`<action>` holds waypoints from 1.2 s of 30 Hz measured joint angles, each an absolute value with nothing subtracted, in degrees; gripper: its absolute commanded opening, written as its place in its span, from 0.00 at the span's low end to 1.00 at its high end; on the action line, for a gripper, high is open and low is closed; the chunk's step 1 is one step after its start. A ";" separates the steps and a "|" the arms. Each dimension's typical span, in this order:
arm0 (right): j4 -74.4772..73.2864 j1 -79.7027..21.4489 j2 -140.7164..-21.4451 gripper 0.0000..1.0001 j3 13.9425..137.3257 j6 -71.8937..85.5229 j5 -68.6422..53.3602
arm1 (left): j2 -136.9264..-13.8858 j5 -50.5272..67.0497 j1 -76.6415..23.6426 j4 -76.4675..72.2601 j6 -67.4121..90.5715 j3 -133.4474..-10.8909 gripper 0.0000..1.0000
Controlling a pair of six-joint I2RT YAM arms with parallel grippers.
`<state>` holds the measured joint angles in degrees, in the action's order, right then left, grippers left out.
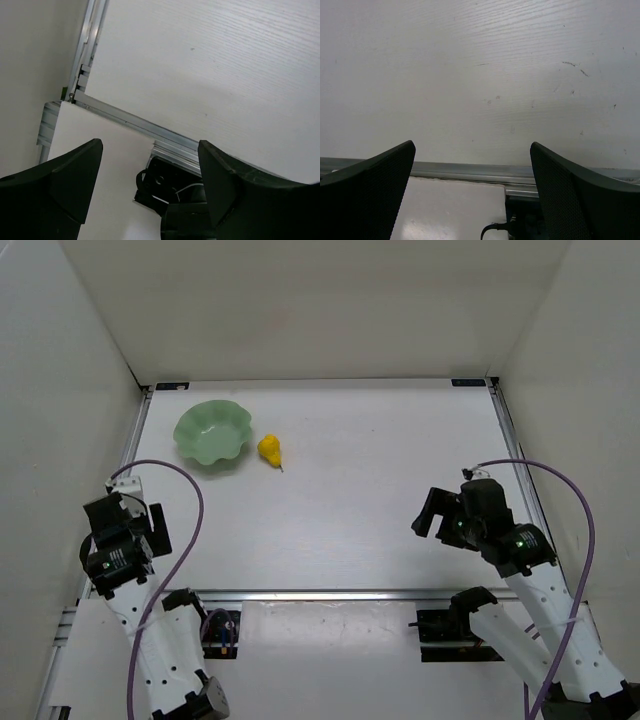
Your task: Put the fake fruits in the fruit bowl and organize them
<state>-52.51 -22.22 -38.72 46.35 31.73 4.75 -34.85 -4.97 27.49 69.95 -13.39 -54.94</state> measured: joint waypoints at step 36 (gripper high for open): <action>-37.87 -26.11 -75.24 1.00 64.05 27.86 1.50 | -117.67 -16.40 -26.48 55.88 -41.93 -104.40 1.00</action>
<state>-37.87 -26.11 -75.24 64.05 27.86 1.50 -117.67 -16.40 -26.48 55.88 -41.93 -104.40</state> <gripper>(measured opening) 0.998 0.997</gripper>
